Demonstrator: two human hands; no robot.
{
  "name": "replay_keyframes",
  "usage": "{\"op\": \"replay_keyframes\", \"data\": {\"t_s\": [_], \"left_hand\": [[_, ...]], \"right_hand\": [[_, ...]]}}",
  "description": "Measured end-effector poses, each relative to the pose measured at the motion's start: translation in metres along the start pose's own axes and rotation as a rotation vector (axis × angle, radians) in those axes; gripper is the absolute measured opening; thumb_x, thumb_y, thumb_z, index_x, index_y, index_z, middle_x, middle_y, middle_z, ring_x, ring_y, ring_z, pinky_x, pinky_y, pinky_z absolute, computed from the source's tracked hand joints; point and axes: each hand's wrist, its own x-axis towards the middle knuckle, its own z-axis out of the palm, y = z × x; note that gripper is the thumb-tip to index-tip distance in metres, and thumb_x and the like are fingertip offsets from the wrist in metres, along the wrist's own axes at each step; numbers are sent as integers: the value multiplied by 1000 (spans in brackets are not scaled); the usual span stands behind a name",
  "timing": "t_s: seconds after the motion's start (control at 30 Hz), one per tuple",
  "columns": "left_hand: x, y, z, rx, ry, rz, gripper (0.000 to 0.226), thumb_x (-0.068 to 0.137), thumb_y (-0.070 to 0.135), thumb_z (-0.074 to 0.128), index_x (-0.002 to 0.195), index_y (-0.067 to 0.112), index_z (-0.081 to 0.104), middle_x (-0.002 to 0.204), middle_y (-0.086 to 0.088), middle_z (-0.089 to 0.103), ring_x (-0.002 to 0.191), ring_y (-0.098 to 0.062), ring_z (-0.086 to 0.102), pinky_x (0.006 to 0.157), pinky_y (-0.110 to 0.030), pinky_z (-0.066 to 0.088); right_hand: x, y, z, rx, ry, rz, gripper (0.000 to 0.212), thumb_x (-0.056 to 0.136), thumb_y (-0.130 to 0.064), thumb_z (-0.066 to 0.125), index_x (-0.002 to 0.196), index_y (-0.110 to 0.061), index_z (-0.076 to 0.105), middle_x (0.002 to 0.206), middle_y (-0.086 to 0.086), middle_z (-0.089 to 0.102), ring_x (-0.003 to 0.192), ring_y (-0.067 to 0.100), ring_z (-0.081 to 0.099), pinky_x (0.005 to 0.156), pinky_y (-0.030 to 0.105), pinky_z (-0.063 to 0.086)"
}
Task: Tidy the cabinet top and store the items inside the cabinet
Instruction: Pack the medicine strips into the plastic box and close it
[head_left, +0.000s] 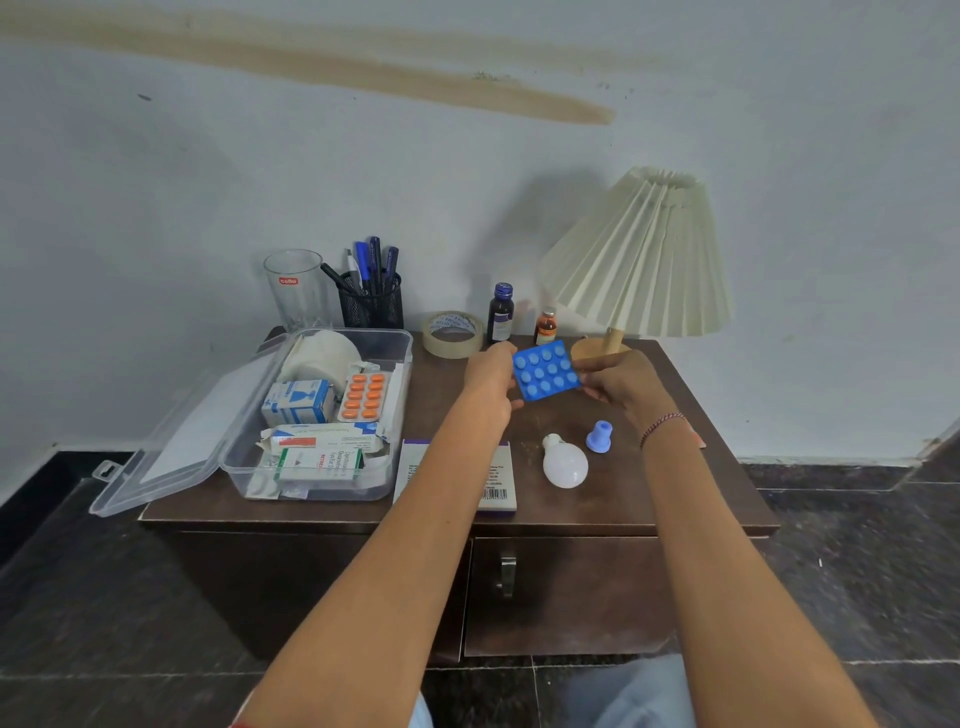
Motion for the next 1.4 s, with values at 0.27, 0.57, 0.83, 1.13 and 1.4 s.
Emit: {"op": "replay_keyframes", "data": {"t_s": [0.27,0.57,0.83,1.13,1.4], "left_hand": [[-5,14,-29,-79,32,99,17,96,16,40,109,14,50,105,-6,59,95,-17,57,63,-29,48],[-6,33,-66,-6,101,217,18,94,17,43,78,16,53,78,2,54,74,-12,54,55,-25,43],[3,46,-106,109,213,279,14,94,23,43,99,12,49,107,-10,58,96,-22,56,78,-34,48],[-1,53,-153,450,385,407,27,90,30,40,102,11,55,115,-15,64,106,-32,60,98,-46,46],[-2,51,-172,694,418,357,48,96,40,32,127,7,49,123,-16,62,112,-31,59,101,-47,42]], "right_hand": [[-10,-11,33,36,-30,10,23,92,-6,54,111,-1,65,96,8,63,70,7,56,52,15,47],[-25,-29,77,66,-31,-46,17,86,-17,62,97,-10,73,89,-1,67,79,6,55,61,18,41],[-38,-39,116,-68,-48,-138,26,87,-24,58,106,-16,73,102,6,62,104,19,52,95,29,41],[-58,-46,154,-273,-142,-96,38,86,-45,57,117,-26,68,143,12,41,134,28,31,107,38,31],[-64,-48,164,-531,-138,-214,29,93,-28,45,100,-31,74,137,12,46,131,30,35,110,49,31]]}}
